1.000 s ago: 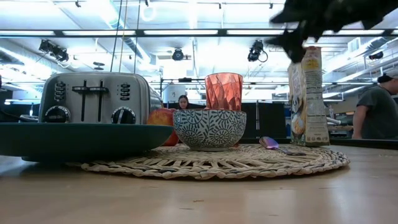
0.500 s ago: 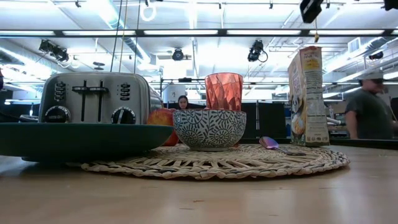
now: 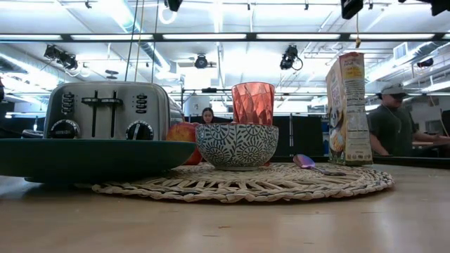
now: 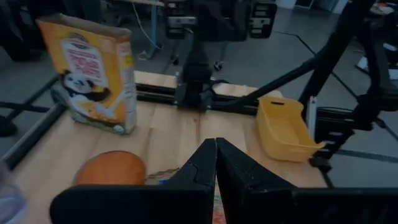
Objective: Arrange a breakfast setting
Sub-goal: Return to Home Position
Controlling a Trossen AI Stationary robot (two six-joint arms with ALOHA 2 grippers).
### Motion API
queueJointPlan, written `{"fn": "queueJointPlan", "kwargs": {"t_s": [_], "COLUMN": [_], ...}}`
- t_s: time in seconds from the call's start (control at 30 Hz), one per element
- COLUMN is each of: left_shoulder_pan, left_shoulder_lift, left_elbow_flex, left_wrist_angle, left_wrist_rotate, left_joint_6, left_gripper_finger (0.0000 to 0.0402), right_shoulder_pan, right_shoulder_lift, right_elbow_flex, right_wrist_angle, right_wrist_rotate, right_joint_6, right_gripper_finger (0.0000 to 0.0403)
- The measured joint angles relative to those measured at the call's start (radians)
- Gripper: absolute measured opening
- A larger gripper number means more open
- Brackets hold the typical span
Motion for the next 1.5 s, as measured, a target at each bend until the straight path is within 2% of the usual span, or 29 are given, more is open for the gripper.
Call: {"fn": "queueJointPlan", "kwargs": {"t_s": [0.07,0.23,0.57,0.83,0.97,1.1,1.23,1.37,1.5], "left_shoulder_pan": [0.014,0.029,0.031,0.031,0.031,0.031,0.031,0.029,0.03], "left_shoulder_lift": [-0.039,-0.151,-0.412,-0.597,-0.718,-0.849,-0.962,-1.06,-1.137], "left_elbow_flex": [-0.043,-0.217,-0.425,-0.629,-0.733,-0.858,-0.996,-1.127,-1.152], "left_wrist_angle": [0.038,0.186,0.212,0.272,0.27,0.306,0.409,0.47,0.355], "left_wrist_rotate": [-0.001,-0.003,-0.002,-0.002,-0.002,-0.002,-0.001,-0.001,-0.016], "left_joint_6": [0.022,0.077,0.127,0.151,0.151,0.143,0.092,0.051,0.049], "left_gripper_finger": [0.0018,0.0018,0.0018,0.0018,0.0018,0.0018,0.0018,0.0018,0.0018], "right_shoulder_pan": [-0.026,-0.081,-0.119,-0.131,-0.131,-0.131,-0.13,-0.131,-0.13], "right_shoulder_lift": [-0.034,-0.099,-0.222,-0.365,-0.482,-0.584,-0.566,-0.565,-0.563], "right_elbow_flex": [0.0,0.0,-0.007,-0.196,-0.285,-0.387,-0.511,-0.514,-0.514], "right_wrist_angle": [-0.048,-0.104,-0.146,-0.028,-0.07,-0.037,0.108,-0.001,-0.067], "right_wrist_rotate": [-0.05,-0.043,-0.043,-0.05,-0.05,-0.032,0.021,0.109,0.125], "right_joint_6": [-0.02,-0.042,-0.111,-0.013,0.047,0.033,0.031,0.039,-0.011], "right_gripper_finger": [0.0069,0.0069,0.0068,0.0068,0.0068,0.0068,0.0068,0.0068,0.0068]}}
